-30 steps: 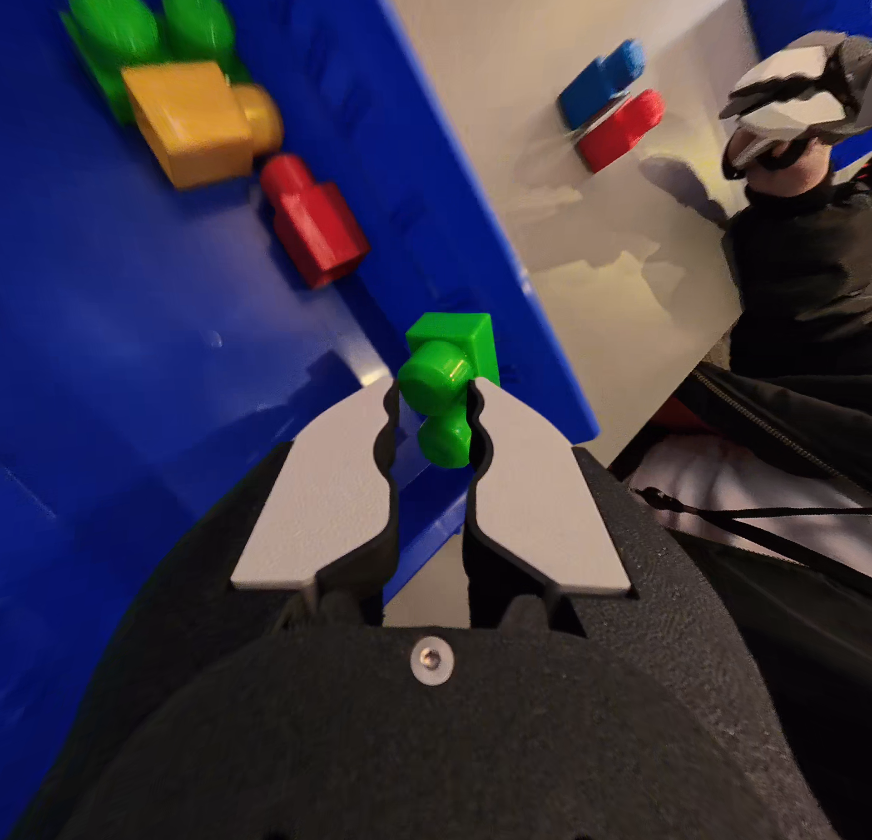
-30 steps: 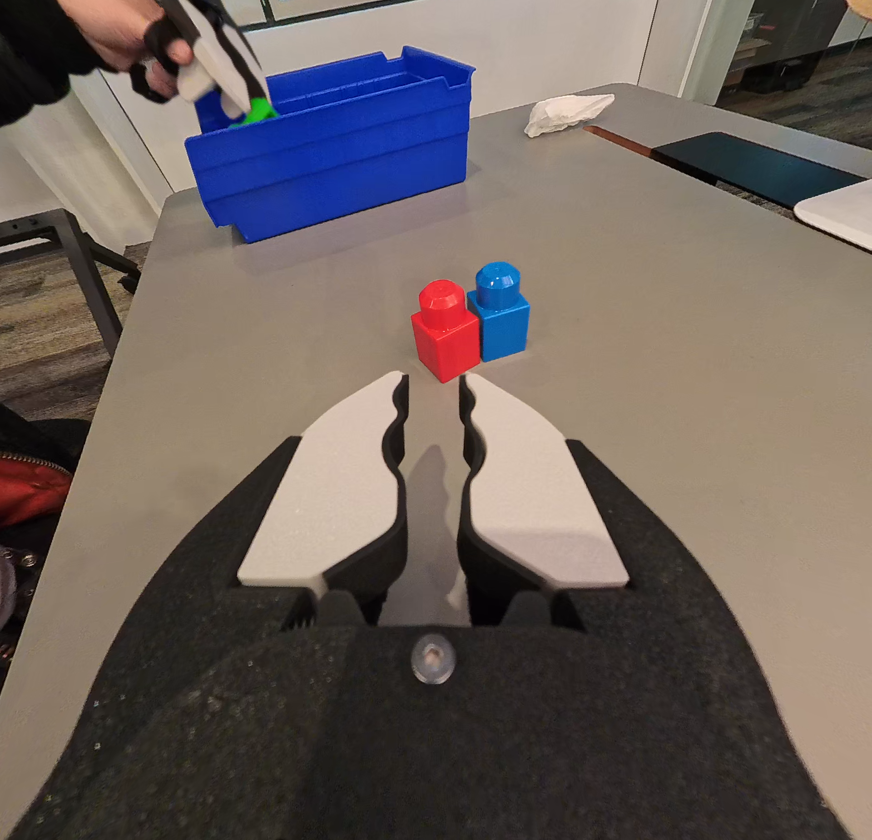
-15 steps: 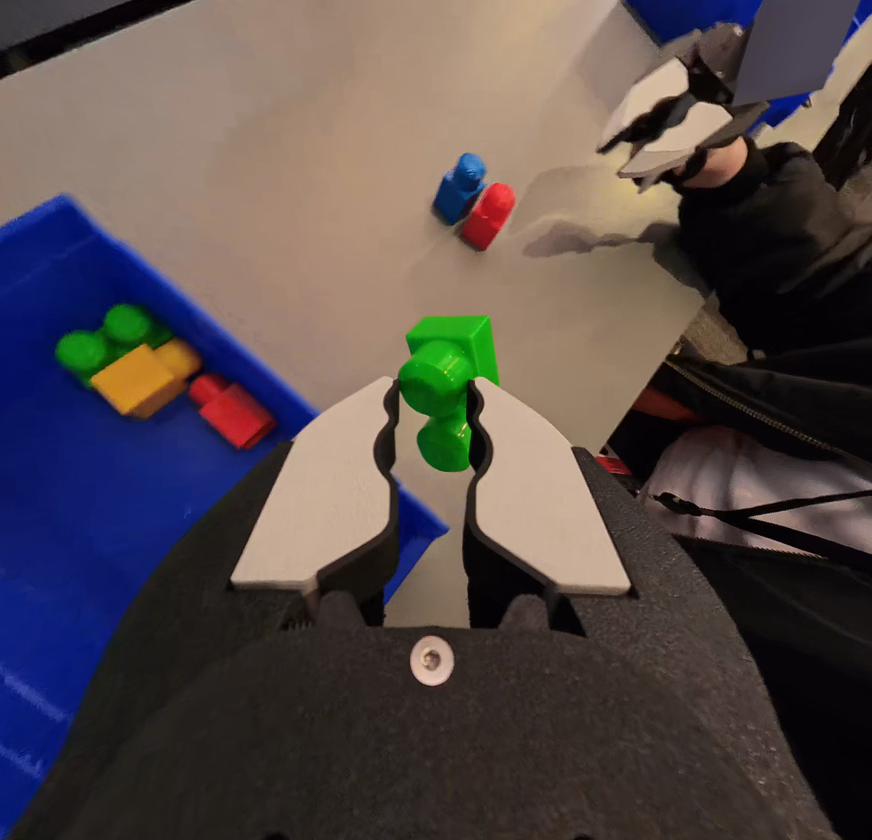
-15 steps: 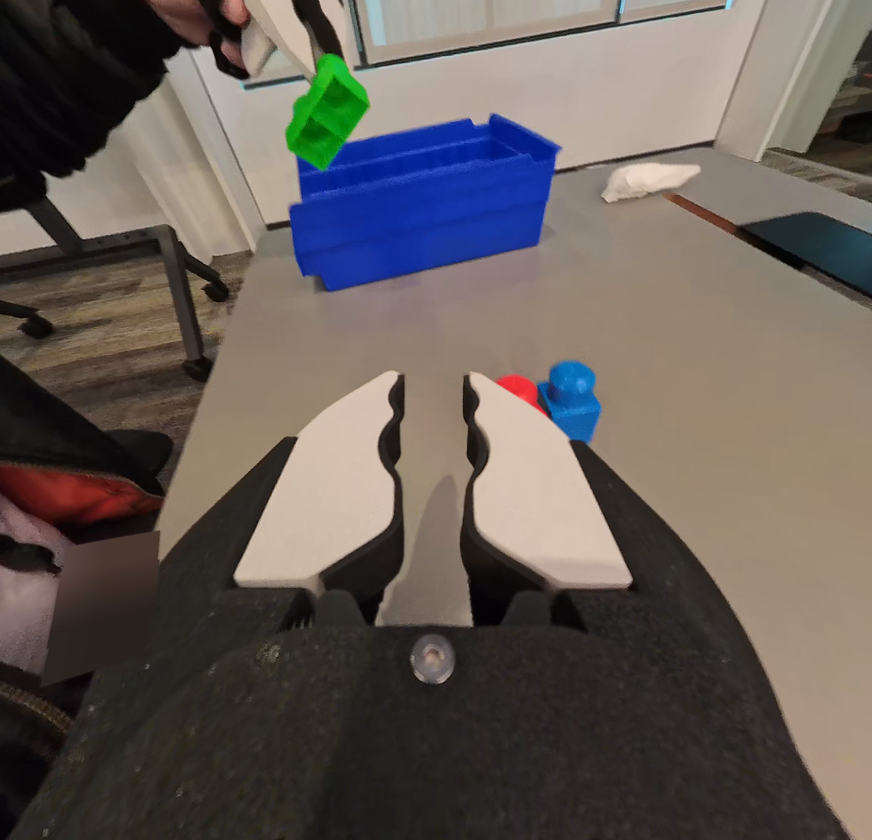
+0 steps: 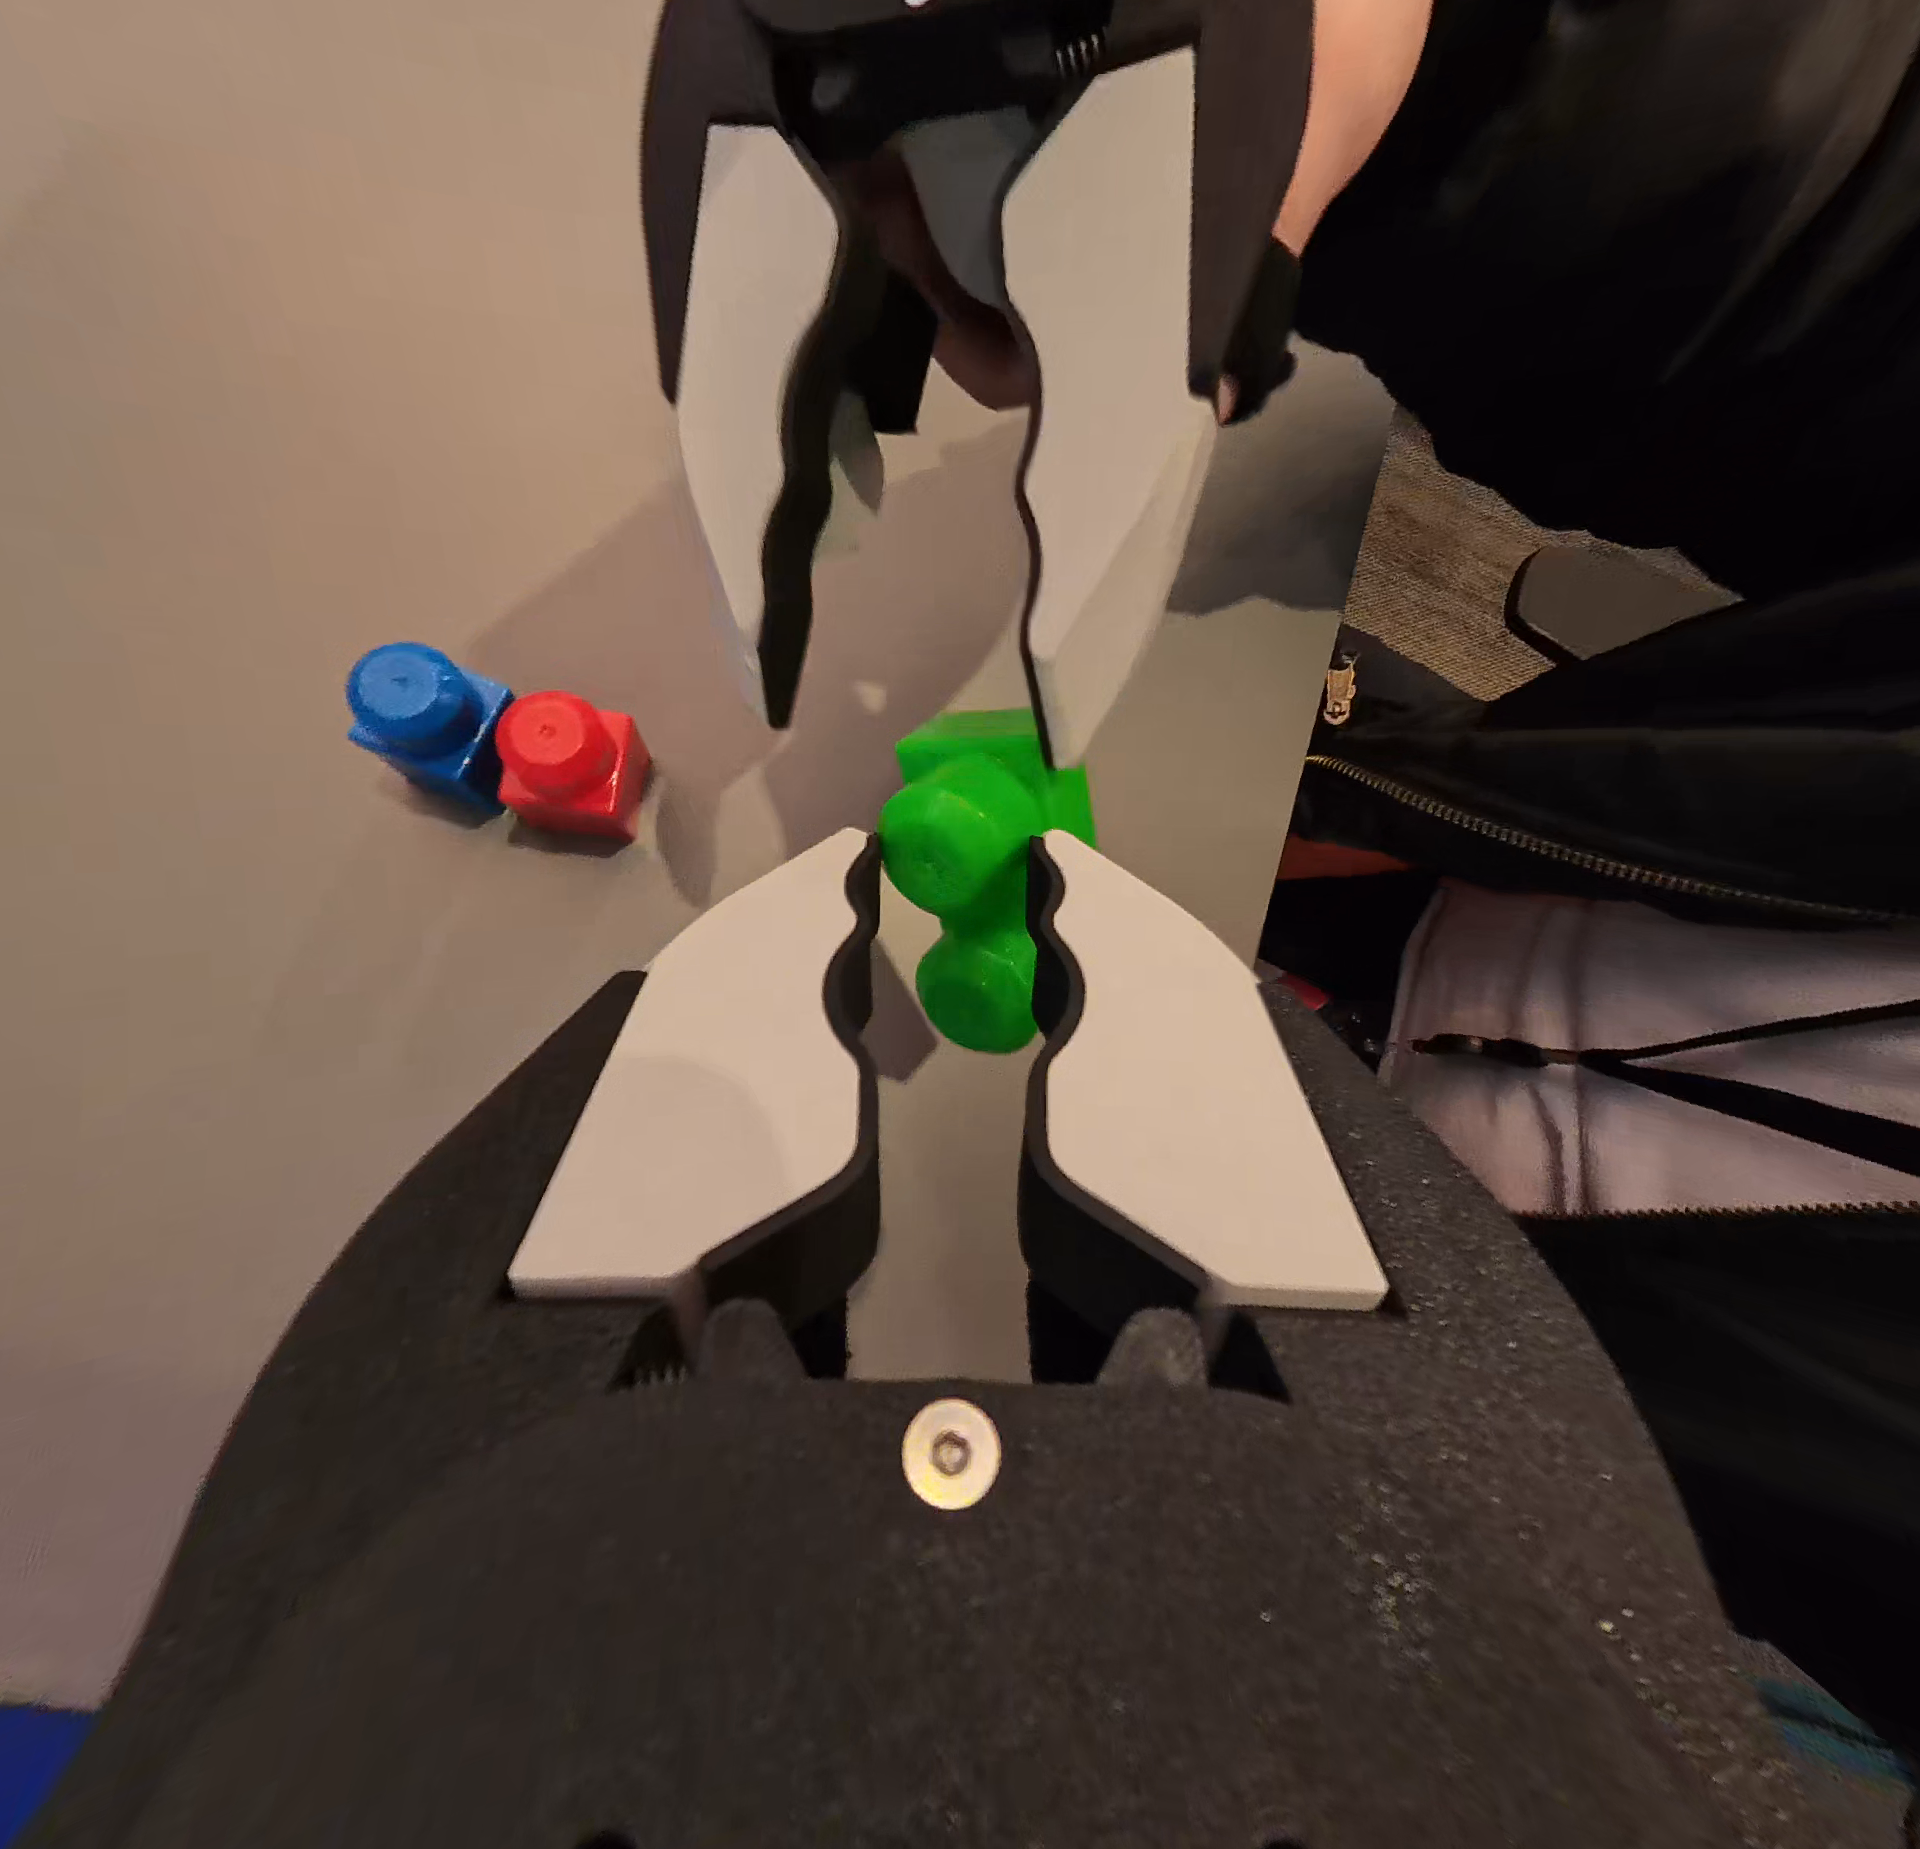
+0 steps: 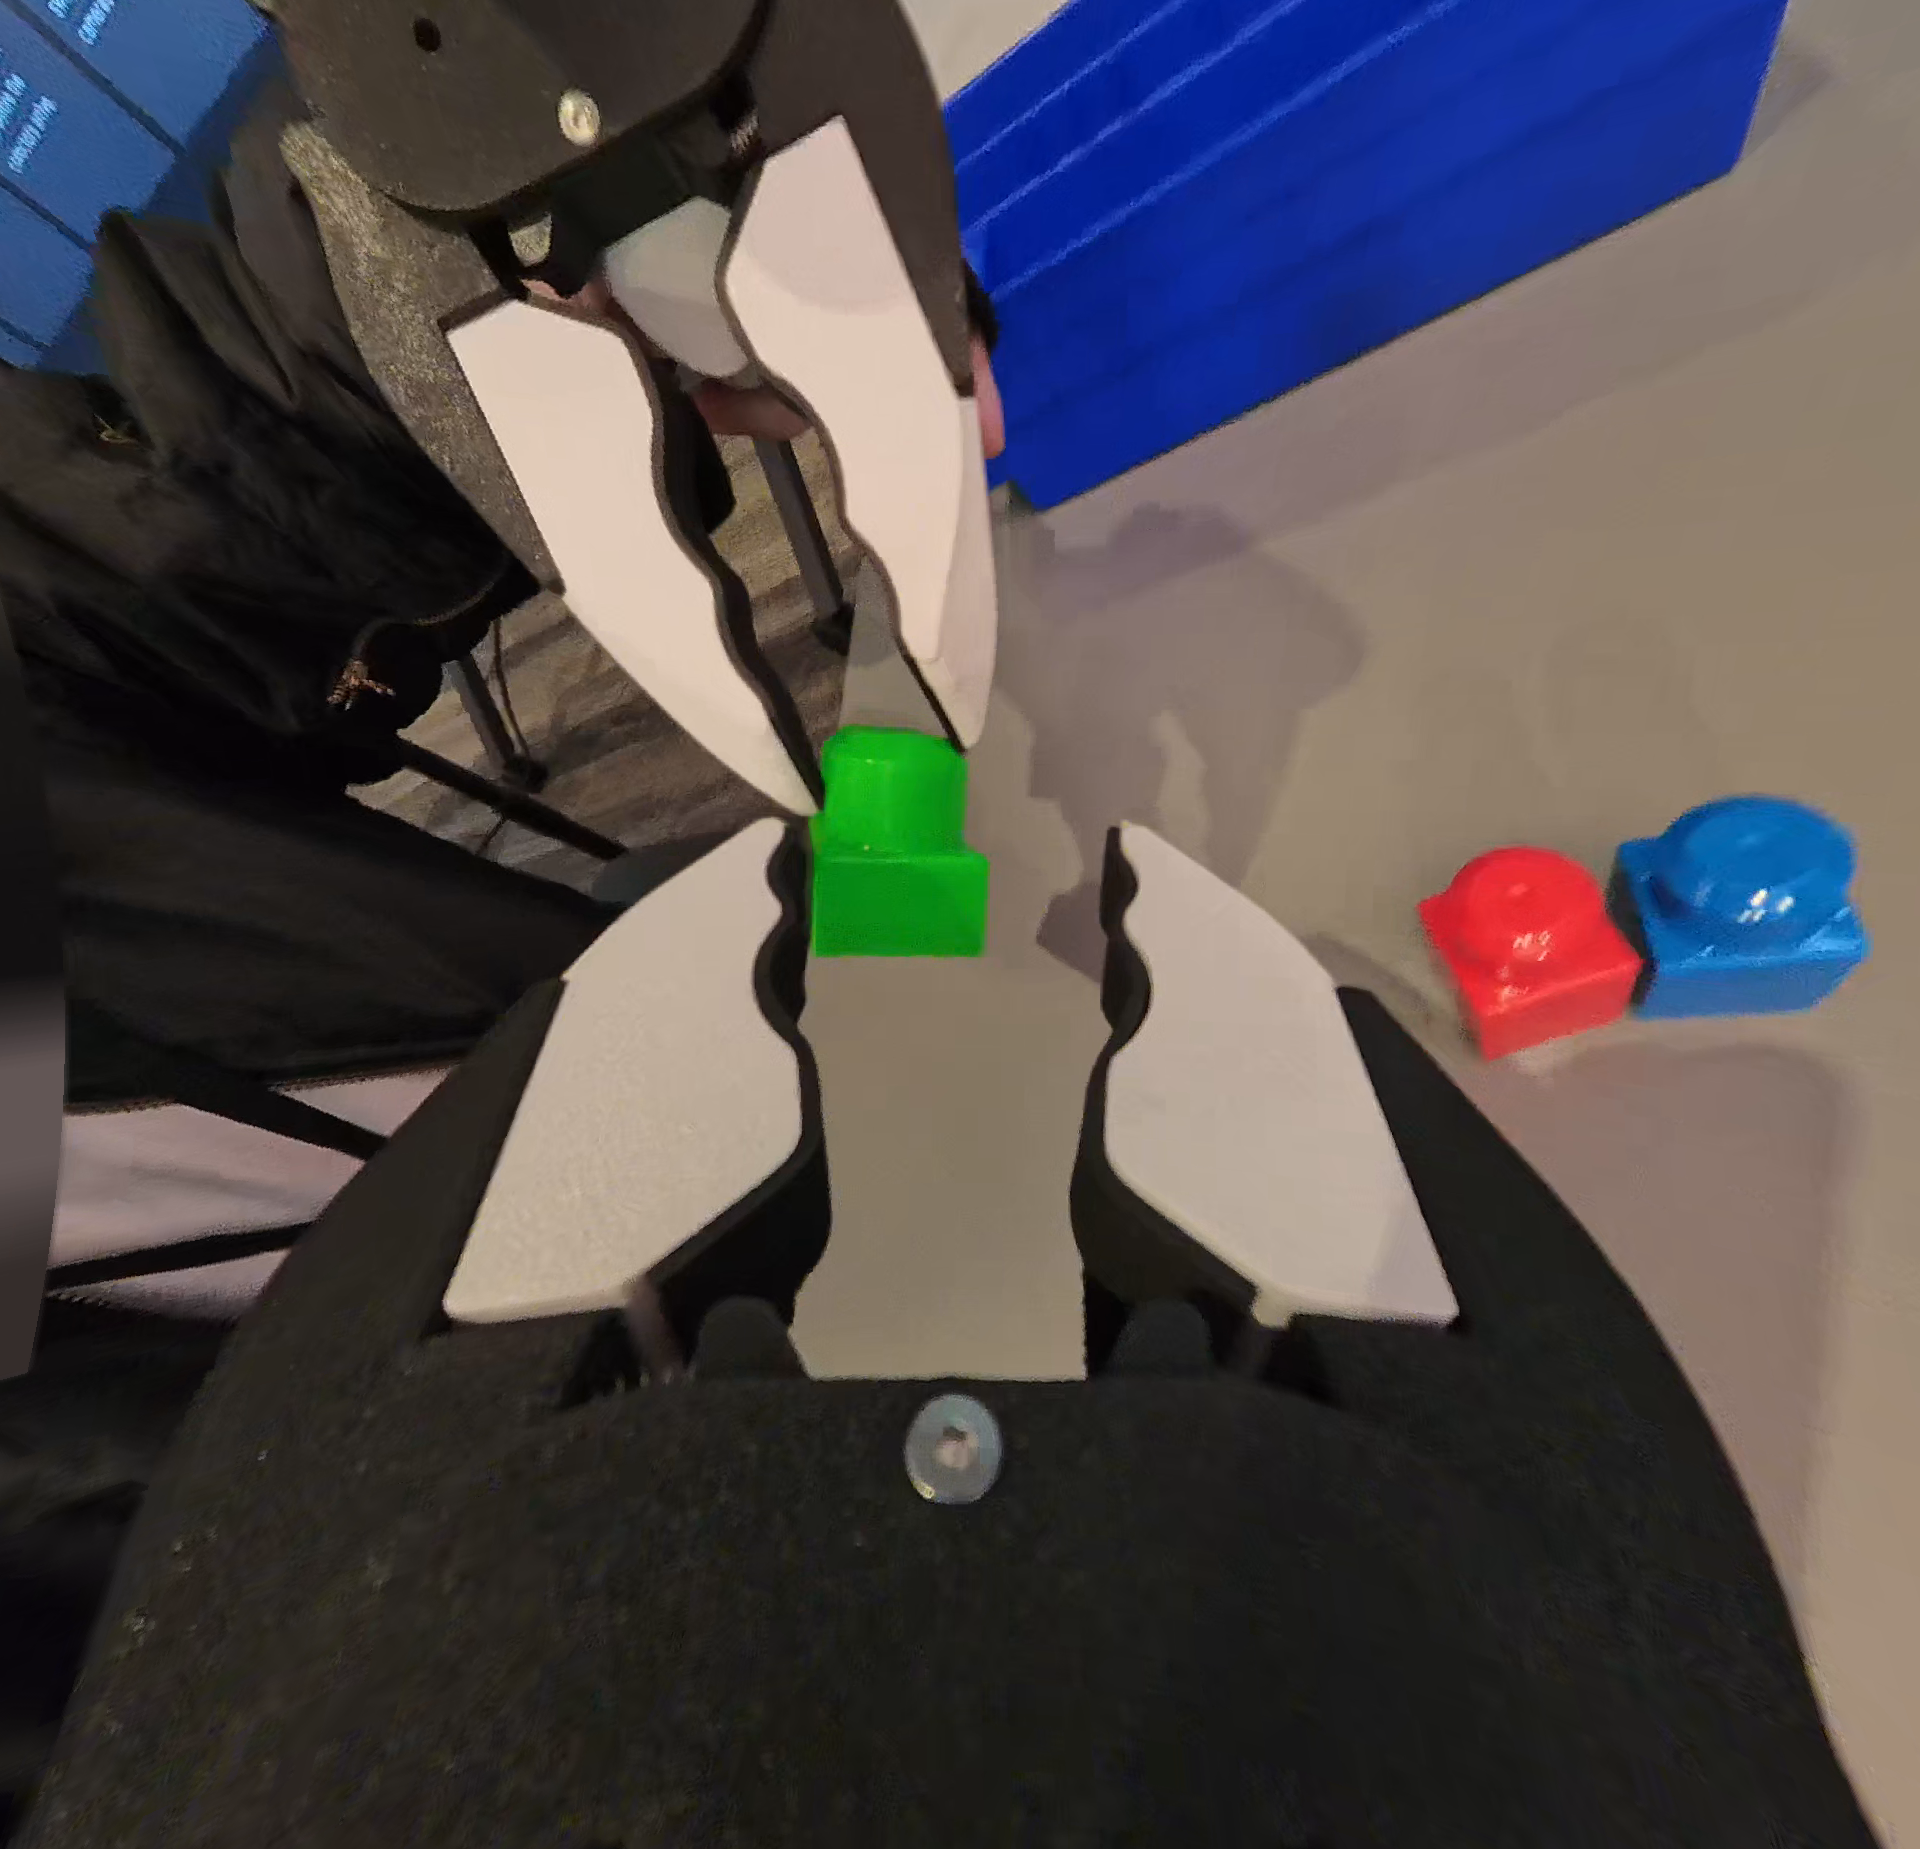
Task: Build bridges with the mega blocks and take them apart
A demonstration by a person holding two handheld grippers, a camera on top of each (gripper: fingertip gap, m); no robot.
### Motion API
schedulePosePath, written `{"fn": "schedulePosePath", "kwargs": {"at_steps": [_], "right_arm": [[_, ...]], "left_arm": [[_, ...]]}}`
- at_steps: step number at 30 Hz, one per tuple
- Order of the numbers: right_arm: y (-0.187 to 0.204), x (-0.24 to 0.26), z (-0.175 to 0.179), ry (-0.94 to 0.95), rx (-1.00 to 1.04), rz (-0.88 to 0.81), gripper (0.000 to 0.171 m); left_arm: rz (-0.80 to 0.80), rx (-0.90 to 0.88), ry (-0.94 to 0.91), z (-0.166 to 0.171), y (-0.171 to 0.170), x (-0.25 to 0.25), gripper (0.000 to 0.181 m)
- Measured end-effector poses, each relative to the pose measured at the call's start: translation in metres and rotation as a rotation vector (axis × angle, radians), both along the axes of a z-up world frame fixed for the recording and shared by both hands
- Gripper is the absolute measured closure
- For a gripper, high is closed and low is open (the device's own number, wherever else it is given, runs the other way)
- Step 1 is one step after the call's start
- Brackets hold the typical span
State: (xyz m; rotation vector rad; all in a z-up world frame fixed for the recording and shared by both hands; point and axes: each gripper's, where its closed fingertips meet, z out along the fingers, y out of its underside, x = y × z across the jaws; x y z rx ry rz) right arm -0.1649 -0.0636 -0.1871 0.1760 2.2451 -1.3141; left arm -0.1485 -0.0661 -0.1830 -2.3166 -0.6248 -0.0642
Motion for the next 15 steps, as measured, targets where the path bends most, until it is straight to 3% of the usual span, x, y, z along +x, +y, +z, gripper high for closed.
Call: {"fn": "schedulePosePath", "kwargs": {"at_steps": [3, 5, 10, 15], "right_arm": [[0.01, 0.01, -0.012, -0.01, 0.054, 0.03, 0.117], [0.016, 0.015, -0.021, 0.002, 0.093, 0.05, 0.134], [0.031, 0.005, -0.036, 0.109, 0.08, -0.001, 0.135], [0.077, -0.059, -0.077, 0.404, 0.143, -0.225, 0.135]], "left_arm": [[-0.008, -0.005, -0.016, -0.004, 0.012, -0.003, 0.154], [-0.008, -0.013, -0.009, -0.006, 0.018, -0.007, 0.155], [0.009, -0.007, 0.015, -0.01, 0.025, -0.013, 0.16], [0.139, 0.307, 0.176, 0.016, 0.005, -0.032, 0.155]]}}
